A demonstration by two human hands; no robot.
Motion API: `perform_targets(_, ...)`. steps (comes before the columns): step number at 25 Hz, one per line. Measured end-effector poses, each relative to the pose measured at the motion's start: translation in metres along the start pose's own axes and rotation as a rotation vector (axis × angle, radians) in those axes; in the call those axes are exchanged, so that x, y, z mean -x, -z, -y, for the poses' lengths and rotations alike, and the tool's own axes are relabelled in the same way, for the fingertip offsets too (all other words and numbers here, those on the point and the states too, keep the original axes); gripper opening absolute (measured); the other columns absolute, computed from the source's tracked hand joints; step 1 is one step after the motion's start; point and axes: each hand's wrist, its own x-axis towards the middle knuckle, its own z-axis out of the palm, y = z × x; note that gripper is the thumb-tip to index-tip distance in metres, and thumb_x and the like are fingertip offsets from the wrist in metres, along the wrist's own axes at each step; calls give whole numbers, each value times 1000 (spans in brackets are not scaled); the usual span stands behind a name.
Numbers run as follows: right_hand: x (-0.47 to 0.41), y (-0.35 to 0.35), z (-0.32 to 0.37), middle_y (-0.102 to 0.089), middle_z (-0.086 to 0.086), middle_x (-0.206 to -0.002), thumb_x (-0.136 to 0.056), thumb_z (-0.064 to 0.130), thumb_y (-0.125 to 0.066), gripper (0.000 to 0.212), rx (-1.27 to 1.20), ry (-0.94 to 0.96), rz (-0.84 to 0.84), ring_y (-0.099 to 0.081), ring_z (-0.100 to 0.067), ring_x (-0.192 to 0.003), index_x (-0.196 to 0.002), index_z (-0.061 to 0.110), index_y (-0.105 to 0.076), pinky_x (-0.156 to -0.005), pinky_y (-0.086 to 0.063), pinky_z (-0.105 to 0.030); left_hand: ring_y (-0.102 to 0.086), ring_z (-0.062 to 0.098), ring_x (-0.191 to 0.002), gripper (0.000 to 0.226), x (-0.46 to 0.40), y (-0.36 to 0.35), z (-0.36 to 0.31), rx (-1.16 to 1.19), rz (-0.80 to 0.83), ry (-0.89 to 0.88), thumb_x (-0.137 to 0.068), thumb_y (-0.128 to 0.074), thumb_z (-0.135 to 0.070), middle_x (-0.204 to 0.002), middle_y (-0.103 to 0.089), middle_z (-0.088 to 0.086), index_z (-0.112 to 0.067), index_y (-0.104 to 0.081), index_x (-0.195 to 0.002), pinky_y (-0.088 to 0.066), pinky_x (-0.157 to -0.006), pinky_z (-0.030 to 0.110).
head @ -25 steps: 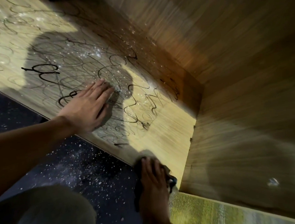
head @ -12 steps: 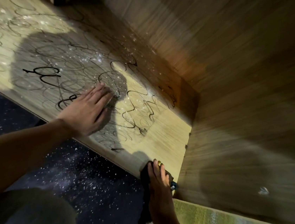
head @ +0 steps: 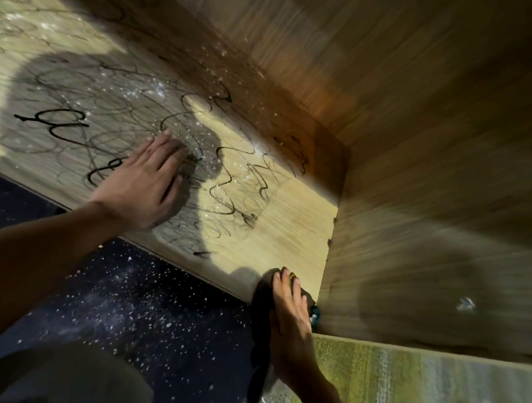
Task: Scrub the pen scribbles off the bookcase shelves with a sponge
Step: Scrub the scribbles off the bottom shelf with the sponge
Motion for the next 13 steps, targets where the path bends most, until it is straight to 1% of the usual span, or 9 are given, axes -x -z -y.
perform_targets(2, -7, 3, -2, 18, 11, -154, -97, 6, -28, 63, 63, -22, 89, 22, -11, -143, -150, 25, 2, -119, 8, -33, -5, 25, -149, 71, 0, -2, 0, 2, -10, 10, -97, -6, -48, -156, -25, 20, -5, -24, -149, -9, -122, 44)
perform_targets(3, -13, 8, -2, 21, 10, -153, -97, 2, -29, 66, 67, -24, 137, 23, -12, -142, -149, 24, 6, -120, 8, -36, -5, 25, -149, 71, 0, -3, 0, 4, -15, 15, -96, -6, -48, -155, -25, 20, -5, -25, -149, -9, -122, 44)
perform_targets(4, -19, 15, -3, 22, 9, -153, -97, -2, -29, 70, 54, -27, 170, 23, -12, -143, -148, 25, 9, -119, 9, -36, -7, 26, -149, 70, 1, -3, 0, 5, -22, 20, -96, -7, -48, -155, -27, 20, -5, -26, -148, -9, -122, 44)
perform_targets(5, -27, 22, -4, 20, 10, -155, -95, -4, -30, 73, 36, -33, 179, 20, -12, -144, -149, 26, 8, -118, 10, -33, -8, 26, -149, 70, 1, -3, 0, 5, -28, 23, -96, -8, -47, -154, -28, 20, -4, -27, -148, -10, -121, 44)
perform_targets(7, -48, 31, -8, 9, 6, -160, -91, -8, -34, 76, 10, -75, 140, 13, -14, -147, -153, 22, -2, -117, 7, -30, -9, 26, -149, 70, 0, -3, 0, 5, -29, 20, -96, -10, -47, -154, -29, 19, -5, -28, -148, -10, -121, 43)
perform_targets(8, -60, 34, -8, 3, 4, -161, -91, -8, -35, 73, -6, -122, 101, 8, -16, -148, -153, 20, -8, -118, 3, -30, -9, 26, -149, 70, 0, -3, 0, 0, -26, 17, -96, -10, -47, -154, -29, 19, -5, -28, -148, -9, -121, 43)
perform_targets(10, -78, 31, -3, -11, 2, -160, -95, 1, -40, 63, -63, -228, -66, -2, -16, -148, -152, 17, -19, -120, -7, -30, -7, 24, -149, 70, -2, -4, 1, -16, -22, 11, -96, -10, -48, -155, -28, 17, -5, -28, -149, -9, -121, 43)
perform_targets(11, -82, 25, 2, -14, 1, -160, -97, 6, -43, 59, -90, -289, -171, -5, -16, -148, -152, 15, -22, -119, -10, -30, -6, 23, -149, 71, -2, -5, 2, -23, -20, 7, -96, -10, -48, -156, -26, 16, -6, -27, -149, -8, -122, 42)
perform_targets(13, -82, 11, 12, -15, -4, -160, -98, 16, -45, 56, -106, -422, -337, -6, -16, -148, -150, 12, -25, -118, -13, -31, -2, 20, -149, 70, -2, -6, 3, -32, -6, -11, -95, -10, -48, -158, -24, 14, -8, -25, -151, -2, -122, 38)
